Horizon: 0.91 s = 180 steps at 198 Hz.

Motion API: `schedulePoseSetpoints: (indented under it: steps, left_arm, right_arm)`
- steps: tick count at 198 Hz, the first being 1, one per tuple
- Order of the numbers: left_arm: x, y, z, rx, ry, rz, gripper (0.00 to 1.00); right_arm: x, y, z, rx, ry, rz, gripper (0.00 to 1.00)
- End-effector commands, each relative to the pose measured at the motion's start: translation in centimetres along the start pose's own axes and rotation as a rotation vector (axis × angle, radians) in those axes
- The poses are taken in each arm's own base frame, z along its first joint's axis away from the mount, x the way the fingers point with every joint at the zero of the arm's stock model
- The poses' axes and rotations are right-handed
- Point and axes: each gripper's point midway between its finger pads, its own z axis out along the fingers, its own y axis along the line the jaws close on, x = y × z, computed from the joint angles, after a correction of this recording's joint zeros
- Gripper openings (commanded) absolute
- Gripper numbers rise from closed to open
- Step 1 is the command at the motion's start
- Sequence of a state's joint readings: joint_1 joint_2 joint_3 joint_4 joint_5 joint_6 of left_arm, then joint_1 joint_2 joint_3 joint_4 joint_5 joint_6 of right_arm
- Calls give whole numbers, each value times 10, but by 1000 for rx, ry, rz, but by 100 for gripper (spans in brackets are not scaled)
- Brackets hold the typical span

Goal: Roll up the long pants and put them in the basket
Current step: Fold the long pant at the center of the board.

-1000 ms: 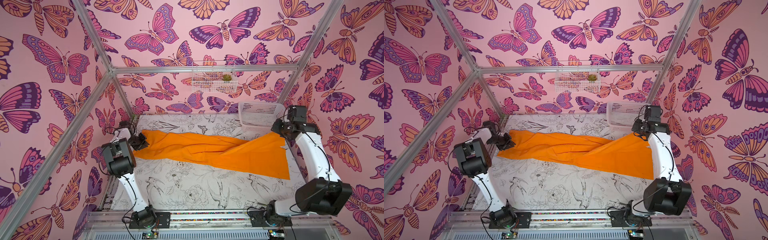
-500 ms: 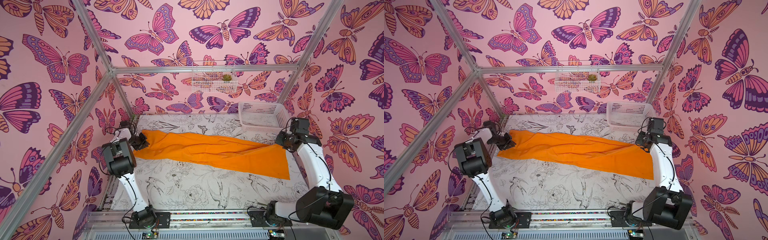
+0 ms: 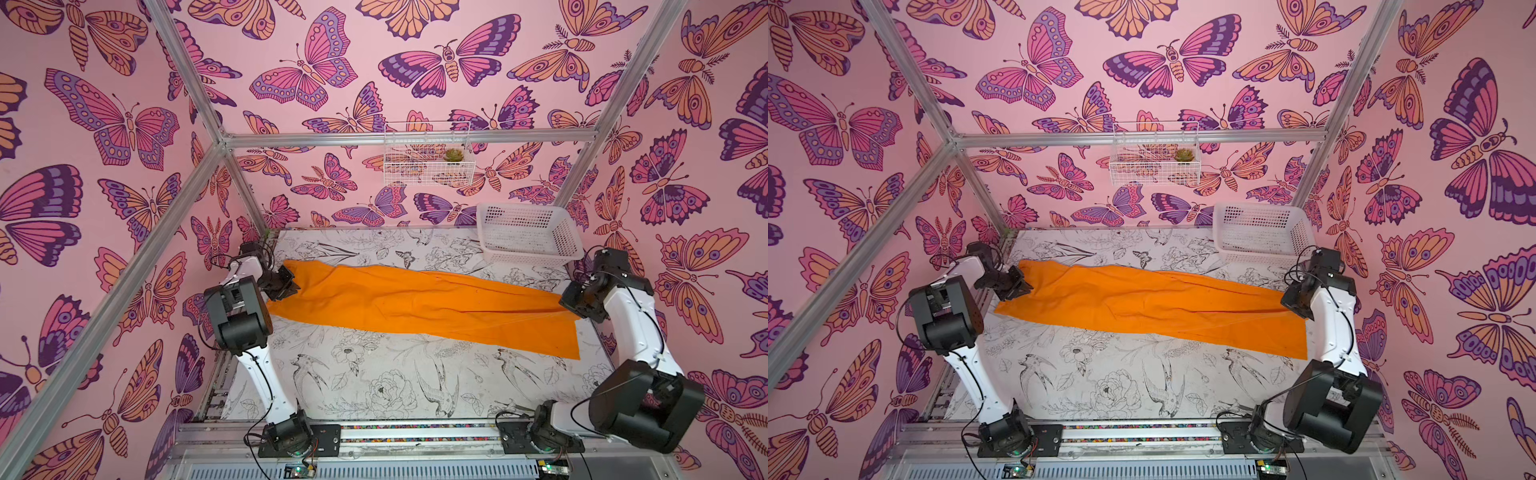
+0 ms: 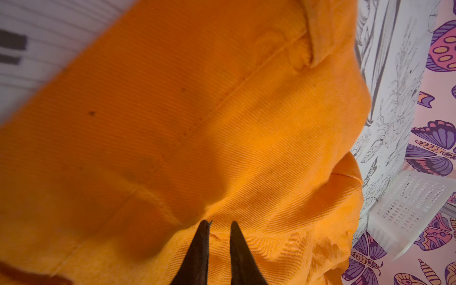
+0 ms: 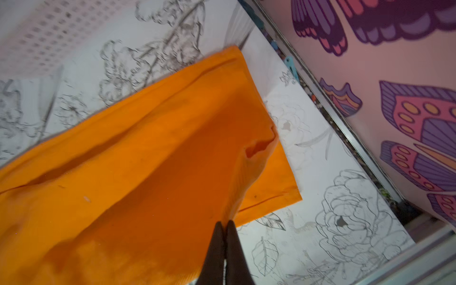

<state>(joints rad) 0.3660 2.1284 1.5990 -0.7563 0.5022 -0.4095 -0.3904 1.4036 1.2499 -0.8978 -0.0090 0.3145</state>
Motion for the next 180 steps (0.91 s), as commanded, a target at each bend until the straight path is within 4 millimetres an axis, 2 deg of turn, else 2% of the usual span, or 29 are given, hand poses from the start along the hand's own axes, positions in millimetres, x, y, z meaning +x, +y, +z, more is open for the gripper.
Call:
schedulePoseSetpoints:
  steps: [1,14,29,40,52,63,88,107,121,180]
  left_arm:
    - [5,-5,-7,13,0,-1,19]
    - [5,-5,-7,14,2,0,19]
    - [5,-5,-7,13,0,3,19]
    - [5,-5,-7,10,0,5,19]
    - [5,-4,-8,6,-2,5,19]
    - [6,-4,-7,6,0,5,19]
    - [5,-3,-6,6,2,5,19]
    - [3,-5,-7,8,-2,9,19]
    - [2,-6,-8,12,-5,9,19]
    - [3,-4,-9,6,-2,16,19]
  right_arm:
    - [-46,34,-24,-151,-85,43,0]
    - [-66,49,-39,-218,-128,56,0]
    - [-79,58,-56,-273,-195,55,0]
    - [-80,51,-63,-240,-236,56,0]
    - [-70,38,-63,-185,-251,47,0]
    - [-51,24,-53,-134,-234,32,0]
    - [9,-15,-17,-15,-126,36,0]
    - [40,-42,5,41,-40,75,0]
    - [51,-54,16,65,16,115,0]
    - [73,-67,53,-25,178,316,0]
